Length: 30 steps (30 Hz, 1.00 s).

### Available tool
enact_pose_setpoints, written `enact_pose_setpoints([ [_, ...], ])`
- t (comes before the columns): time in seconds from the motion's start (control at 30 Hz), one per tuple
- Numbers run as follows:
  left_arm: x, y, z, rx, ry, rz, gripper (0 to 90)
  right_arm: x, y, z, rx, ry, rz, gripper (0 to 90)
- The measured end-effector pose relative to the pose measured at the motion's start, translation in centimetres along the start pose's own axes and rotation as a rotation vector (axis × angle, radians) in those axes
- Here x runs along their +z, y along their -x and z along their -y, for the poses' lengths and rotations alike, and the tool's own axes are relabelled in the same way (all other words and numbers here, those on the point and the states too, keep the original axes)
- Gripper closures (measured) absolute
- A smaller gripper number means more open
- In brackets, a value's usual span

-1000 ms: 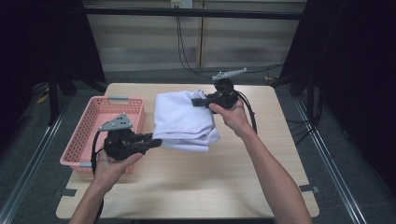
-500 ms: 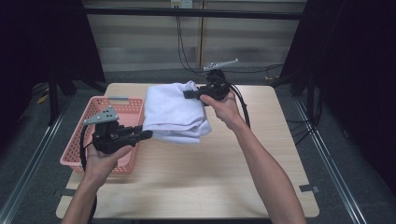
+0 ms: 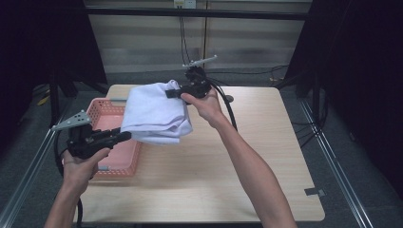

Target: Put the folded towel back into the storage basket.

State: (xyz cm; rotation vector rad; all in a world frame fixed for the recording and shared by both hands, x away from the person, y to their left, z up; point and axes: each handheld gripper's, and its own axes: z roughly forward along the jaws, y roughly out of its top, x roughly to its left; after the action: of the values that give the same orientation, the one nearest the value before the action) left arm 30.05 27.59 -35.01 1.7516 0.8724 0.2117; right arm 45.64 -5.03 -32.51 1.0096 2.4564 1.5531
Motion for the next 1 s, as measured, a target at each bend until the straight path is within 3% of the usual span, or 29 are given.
enact_pose_setpoints([
  [0.5,-4.9,-2.8,1.3,-0.044,0.031,-0.117,71.4,5.3,-3.2,-1.7,0.003,-0.017,-0.033,69.7],
  [0.73,-6.7,-3.8,1.5,-0.049,0.03,-0.153,71.6,7.2,-4.1,-2.1,0.014,-0.01,-0.052,69.7],
  [1.0,-8.3,-5.3,2.7,-0.089,0.026,-0.217,71.7,10.1,-5.4,-2.6,0.005,-0.033,-0.054,69.7],
])
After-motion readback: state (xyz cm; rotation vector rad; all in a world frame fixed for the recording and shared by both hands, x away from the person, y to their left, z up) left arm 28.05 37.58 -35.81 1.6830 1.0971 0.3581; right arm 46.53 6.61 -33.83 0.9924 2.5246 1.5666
